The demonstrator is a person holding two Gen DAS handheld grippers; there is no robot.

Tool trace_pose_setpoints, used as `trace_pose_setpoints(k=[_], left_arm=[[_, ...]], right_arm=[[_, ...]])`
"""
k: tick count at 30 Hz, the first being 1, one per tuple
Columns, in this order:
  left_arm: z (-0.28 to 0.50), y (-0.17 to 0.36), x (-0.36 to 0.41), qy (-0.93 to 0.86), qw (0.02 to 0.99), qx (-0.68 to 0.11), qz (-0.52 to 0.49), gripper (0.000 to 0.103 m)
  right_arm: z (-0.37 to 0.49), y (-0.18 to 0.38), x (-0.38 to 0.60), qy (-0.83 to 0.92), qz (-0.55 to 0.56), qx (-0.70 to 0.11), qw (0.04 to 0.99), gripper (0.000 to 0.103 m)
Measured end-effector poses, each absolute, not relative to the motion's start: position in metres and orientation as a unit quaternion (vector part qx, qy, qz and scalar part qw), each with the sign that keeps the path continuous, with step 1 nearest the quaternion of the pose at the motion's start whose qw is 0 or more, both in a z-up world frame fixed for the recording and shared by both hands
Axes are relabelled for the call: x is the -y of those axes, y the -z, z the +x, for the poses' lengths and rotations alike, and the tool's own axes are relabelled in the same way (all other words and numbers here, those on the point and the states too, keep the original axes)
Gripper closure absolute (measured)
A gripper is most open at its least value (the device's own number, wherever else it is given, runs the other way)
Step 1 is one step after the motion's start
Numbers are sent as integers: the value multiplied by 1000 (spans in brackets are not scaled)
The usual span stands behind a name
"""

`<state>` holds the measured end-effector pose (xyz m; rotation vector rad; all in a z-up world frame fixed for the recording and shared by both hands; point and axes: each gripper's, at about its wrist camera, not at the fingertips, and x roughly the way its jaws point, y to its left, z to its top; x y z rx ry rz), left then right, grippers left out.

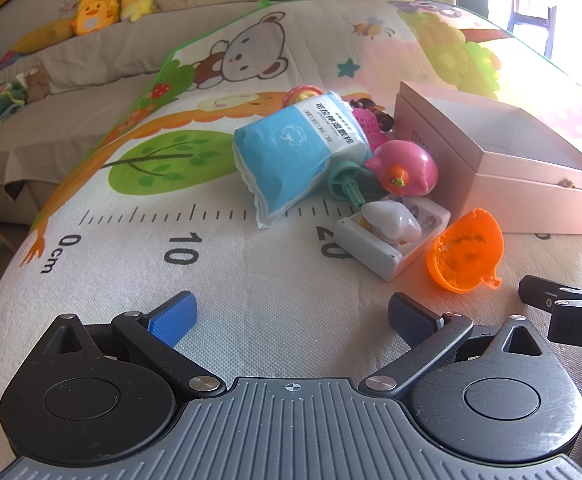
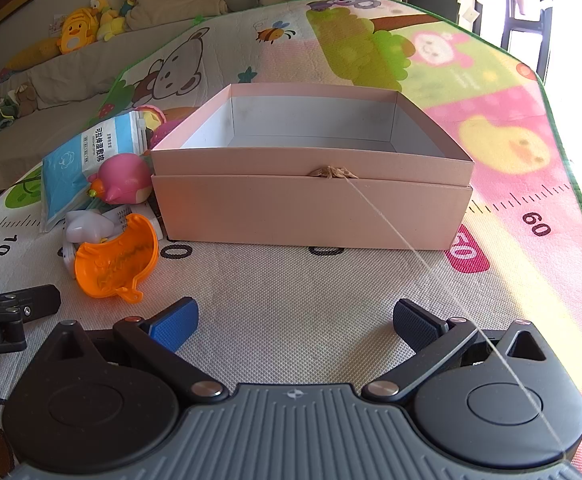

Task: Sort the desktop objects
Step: 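Move the right gripper toward the orange plastic egg half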

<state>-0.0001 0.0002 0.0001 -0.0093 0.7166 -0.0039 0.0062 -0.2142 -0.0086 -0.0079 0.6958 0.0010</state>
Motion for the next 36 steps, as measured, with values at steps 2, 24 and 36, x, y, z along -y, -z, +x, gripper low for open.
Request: trace_pose_setpoints(k=[2, 24, 36], left_arm=[[0, 0, 0, 2, 936, -351, -5, 0], [0, 0, 0, 3, 935, -355, -2, 0], [2, -8, -9, 27, 925, -378, -1, 0]], right_arm=[[7, 8, 214, 0, -4, -341, 940, 0], [9, 4, 211, -13, -10, -359, 933, 0], [-1, -2, 218, -54, -28, -392, 918, 0]])
